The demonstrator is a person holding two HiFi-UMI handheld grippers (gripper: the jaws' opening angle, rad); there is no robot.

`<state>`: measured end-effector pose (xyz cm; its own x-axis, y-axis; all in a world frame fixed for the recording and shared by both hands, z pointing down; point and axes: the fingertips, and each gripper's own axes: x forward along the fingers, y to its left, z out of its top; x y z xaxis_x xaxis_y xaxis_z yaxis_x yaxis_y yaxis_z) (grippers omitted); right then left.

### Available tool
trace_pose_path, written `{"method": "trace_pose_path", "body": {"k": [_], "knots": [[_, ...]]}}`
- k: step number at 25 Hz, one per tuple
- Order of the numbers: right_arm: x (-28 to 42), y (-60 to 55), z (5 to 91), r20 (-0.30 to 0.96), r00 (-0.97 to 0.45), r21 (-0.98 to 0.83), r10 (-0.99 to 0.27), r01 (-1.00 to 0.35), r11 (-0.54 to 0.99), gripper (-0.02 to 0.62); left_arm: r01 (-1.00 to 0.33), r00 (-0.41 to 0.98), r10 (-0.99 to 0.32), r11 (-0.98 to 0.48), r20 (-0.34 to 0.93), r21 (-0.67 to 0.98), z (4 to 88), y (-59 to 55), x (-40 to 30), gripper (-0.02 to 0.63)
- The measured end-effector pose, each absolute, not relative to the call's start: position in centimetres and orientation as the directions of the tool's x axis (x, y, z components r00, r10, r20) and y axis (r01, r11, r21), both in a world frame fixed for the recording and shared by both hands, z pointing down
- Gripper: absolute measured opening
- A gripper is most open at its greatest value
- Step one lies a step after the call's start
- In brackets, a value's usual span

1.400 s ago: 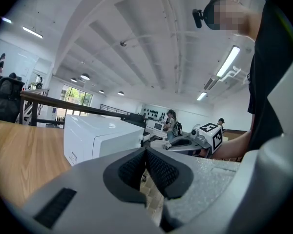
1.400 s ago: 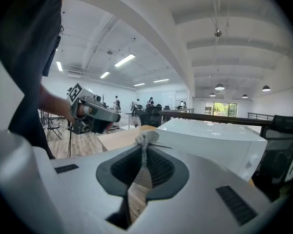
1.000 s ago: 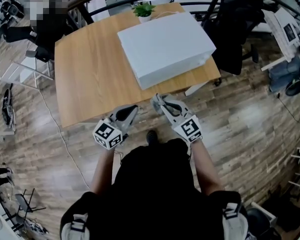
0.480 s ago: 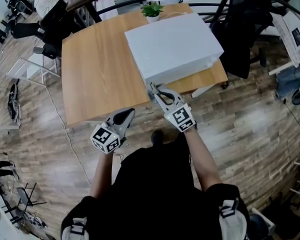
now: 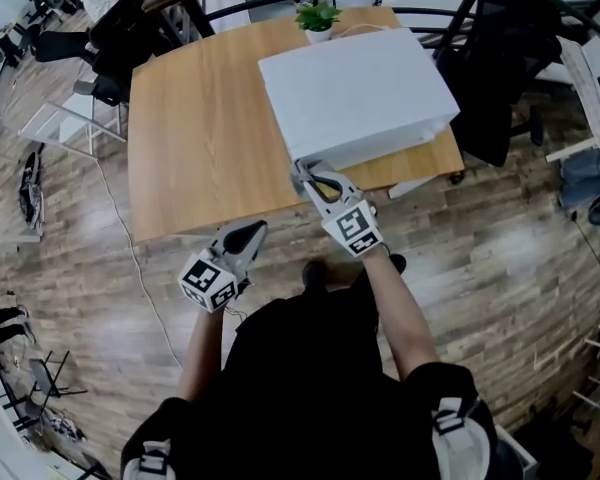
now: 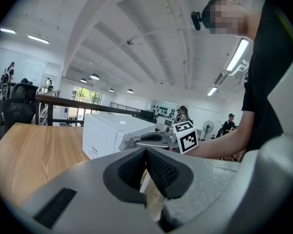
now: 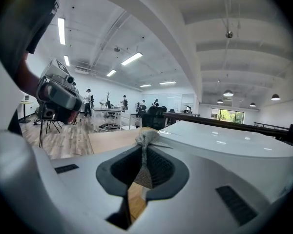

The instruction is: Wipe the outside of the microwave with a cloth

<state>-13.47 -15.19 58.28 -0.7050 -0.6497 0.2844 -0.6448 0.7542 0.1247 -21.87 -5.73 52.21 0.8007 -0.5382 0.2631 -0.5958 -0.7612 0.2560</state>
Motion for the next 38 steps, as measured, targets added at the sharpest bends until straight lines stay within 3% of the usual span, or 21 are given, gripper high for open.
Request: {"method": "trace_pose_path", "body": {"k": [38], "knots": [[-8.3,-19.2,59.3,0.3,-0.736,0.07,-0.606,-0.617,0.784,0.026,-0.713,0.701,-0.654,-0.655,0.284,0.251,51.8,-5.1,-15.9,0.003]]}}
